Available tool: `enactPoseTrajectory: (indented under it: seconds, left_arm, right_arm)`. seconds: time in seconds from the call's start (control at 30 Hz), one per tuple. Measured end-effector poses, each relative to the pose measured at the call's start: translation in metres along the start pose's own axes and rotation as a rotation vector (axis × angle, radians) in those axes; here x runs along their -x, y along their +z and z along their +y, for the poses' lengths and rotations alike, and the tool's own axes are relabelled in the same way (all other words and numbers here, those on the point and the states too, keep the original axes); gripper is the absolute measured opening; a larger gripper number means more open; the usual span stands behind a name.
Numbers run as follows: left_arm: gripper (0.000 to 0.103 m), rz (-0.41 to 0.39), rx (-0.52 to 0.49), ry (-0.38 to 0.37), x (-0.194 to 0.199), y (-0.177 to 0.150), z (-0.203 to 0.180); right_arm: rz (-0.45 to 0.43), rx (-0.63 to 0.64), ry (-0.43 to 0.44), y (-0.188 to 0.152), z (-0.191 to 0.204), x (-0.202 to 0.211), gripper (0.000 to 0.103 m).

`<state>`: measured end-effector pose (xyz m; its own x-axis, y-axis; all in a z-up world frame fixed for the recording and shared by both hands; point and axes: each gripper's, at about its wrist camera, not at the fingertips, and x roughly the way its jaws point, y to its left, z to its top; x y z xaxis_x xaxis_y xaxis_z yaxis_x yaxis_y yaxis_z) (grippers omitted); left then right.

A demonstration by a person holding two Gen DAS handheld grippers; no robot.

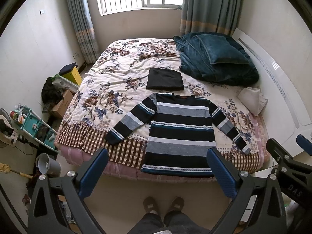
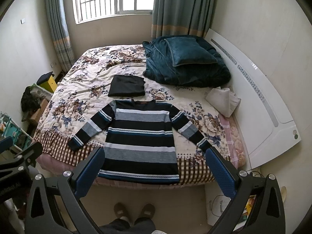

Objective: Fold small clothes

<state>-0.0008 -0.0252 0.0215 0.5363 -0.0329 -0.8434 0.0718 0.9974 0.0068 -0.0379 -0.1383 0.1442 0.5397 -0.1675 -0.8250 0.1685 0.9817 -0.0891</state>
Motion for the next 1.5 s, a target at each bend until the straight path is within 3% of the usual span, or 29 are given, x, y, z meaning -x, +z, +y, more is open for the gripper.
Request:
enactPoseTrajectory:
  seconds: [0.2, 1.03, 1.13, 1.3, 1.5]
  left_arm:
    - [0.103, 0.001, 0.002, 0.002, 0.001, 0.0, 0.0]
    - [0.103, -0.013, -0.003, -0.008, -0.001, 0.008, 0.002]
    - [0.103, -0.021, -0.009, -0.011, -0.006, 0.012, 0.003]
    - [0.103, -0.057, -0.021, -0.002, -0.035, 0.019, 0.008]
    - [0.103, -0.043, -0.058, -0.027, -0.102, 0.039, -0.005]
  right_arm:
    - [0.007, -0.001, 0.002, 0.012, -0.005, 0.006, 0.103]
    - [0.002, -0.007, 0.004, 0.0, -0.004, 0.006, 0.103]
    - [0.012, -0.023, 0.001, 0.012, -0.006, 0.004, 0.103]
    - [0.02, -0.079, -0.036, 0.01, -0.005, -0.022, 0.103]
    - [0.058, -0.19, -0.16, 0.007, -0.021, -0.089, 0.103]
